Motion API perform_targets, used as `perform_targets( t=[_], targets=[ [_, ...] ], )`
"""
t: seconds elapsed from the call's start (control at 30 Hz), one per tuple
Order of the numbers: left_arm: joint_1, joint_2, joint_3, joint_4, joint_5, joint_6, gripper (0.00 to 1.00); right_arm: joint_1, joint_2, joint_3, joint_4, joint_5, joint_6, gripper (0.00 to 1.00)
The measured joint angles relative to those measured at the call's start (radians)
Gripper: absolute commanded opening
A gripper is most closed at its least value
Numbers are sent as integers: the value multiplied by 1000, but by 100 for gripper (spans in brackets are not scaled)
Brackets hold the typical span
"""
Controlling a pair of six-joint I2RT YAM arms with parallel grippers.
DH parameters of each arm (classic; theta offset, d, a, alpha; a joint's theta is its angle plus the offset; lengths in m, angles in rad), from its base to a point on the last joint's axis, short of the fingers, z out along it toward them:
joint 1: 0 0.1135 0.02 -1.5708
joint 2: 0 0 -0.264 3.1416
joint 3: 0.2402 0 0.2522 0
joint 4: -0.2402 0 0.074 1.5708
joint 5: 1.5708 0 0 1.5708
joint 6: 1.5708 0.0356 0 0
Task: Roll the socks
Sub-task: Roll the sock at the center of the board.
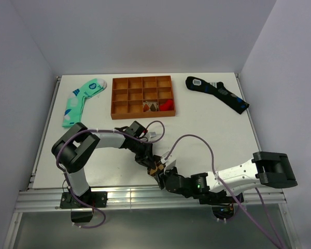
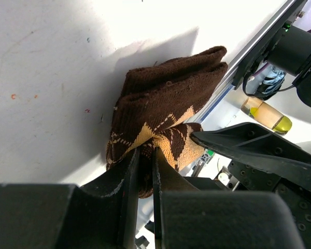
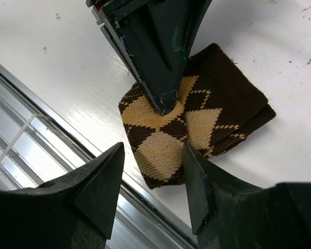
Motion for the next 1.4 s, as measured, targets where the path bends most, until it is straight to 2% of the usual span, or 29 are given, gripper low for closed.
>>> perform_targets(
  t=[0.43,0.87,1.13,1.4],
  targets=[
    [3,3,8,-26,3,2,0,10,95,0,34,35,87,50],
    [15,8,-28,32,43,-9,4,-11,58,-45,71,21,195,41],
    [23,6,-70,118,67,-61,9,-133,-47,-104,92,-150,247,36],
    [24,-42,-143,249,32,-162,24,-312,-94,-111,66,-398,272,33]
  ],
)
